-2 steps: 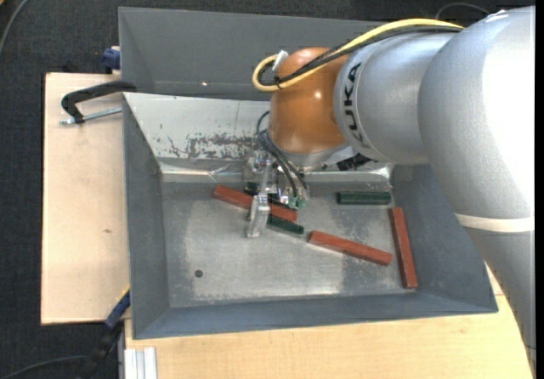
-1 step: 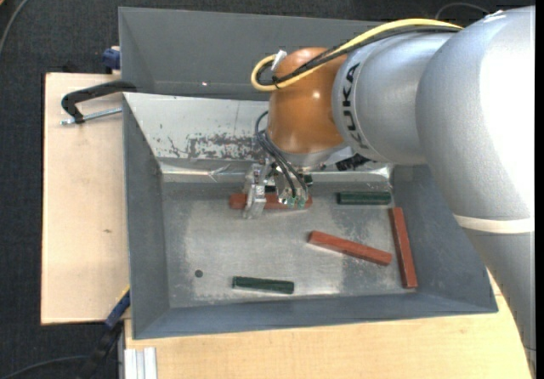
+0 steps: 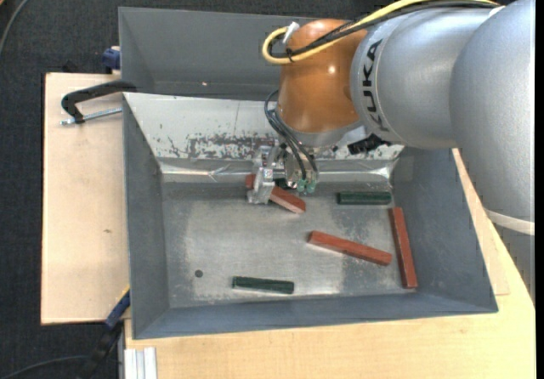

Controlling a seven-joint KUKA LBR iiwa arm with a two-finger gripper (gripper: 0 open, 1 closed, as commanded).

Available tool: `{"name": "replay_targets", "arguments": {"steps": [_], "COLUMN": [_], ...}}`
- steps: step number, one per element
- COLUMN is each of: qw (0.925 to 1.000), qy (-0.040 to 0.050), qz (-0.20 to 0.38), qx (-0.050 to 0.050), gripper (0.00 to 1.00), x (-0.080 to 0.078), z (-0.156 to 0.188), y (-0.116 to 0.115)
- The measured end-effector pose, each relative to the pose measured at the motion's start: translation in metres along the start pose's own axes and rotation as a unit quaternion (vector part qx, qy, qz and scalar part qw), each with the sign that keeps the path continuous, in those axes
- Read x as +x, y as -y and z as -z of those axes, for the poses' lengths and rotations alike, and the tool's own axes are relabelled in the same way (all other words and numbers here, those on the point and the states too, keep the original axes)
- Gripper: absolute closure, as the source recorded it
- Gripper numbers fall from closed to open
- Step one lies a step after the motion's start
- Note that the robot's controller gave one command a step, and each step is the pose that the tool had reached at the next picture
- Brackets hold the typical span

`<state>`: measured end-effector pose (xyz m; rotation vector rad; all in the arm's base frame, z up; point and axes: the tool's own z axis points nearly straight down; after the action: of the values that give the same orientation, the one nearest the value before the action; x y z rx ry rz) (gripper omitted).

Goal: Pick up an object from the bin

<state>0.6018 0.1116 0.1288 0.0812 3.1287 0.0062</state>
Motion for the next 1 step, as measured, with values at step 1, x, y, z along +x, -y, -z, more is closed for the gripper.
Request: {"name": "replay_targets", "arguments": {"steps": [1], "qw": [1.0], "qy": [-0.003], "qz": [0.0], "qx": [0.001], "gripper": [0.0], "x": [0.0014], "z": [-0.0038], "y": [0.0002]}}
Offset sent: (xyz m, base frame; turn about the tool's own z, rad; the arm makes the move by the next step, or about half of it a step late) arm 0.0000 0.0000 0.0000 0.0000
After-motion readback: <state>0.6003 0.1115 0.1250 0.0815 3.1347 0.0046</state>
